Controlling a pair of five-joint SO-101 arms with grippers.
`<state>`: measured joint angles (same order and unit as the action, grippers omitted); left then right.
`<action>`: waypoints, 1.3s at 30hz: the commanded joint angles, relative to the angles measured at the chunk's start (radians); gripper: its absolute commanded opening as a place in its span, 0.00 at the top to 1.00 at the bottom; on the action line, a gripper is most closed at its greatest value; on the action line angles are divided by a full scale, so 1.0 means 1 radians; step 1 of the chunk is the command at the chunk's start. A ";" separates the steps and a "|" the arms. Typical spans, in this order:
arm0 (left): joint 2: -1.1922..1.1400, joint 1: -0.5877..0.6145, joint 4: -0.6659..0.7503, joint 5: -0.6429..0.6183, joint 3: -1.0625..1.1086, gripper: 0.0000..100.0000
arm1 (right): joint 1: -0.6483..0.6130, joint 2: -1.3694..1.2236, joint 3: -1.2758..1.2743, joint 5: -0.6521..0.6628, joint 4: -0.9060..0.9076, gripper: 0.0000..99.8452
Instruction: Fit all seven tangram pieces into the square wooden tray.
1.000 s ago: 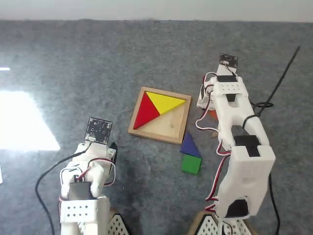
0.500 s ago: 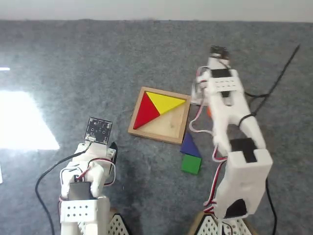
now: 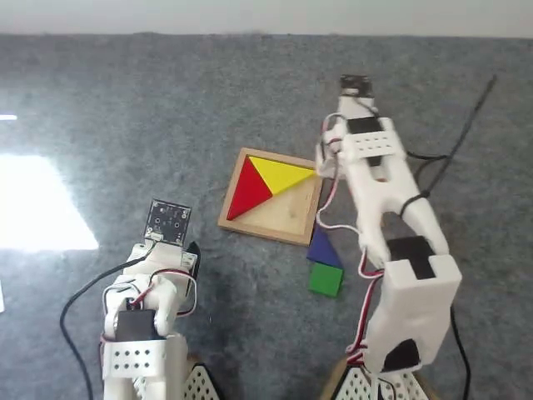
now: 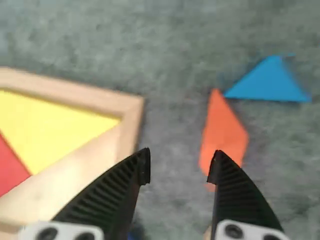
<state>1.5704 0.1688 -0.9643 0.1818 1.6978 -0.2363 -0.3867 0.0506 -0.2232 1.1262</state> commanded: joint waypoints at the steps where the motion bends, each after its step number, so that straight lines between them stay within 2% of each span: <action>1: 0.015 0.006 0.000 0.012 -0.008 0.85 | 0.073 0.010 0.014 0.017 -0.033 0.79; 16: 0.015 0.006 0.000 0.012 -0.008 0.85 | 0.116 -0.148 0.041 0.018 -0.051 0.79; 20: 0.015 0.006 0.000 0.012 -0.008 0.85 | 0.116 -0.073 0.040 0.018 -0.050 0.79; 26: 0.015 0.006 0.000 0.012 -0.008 0.85 | 0.031 0.124 0.034 0.068 0.018 0.79; 29: 0.015 0.006 0.000 0.012 -0.008 0.85 | -0.010 0.137 0.034 0.072 0.031 0.79; 33: 0.015 0.006 0.000 0.012 -0.008 0.85 | -0.028 0.070 0.026 0.069 0.024 0.79; 39: 0.015 0.006 0.000 0.012 -0.008 0.85 | 0.019 -0.077 0.026 0.068 -0.018 0.79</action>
<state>1.5704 0.1688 -0.9643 0.1818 1.6978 -0.2470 -0.4204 0.0614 -0.1665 1.1370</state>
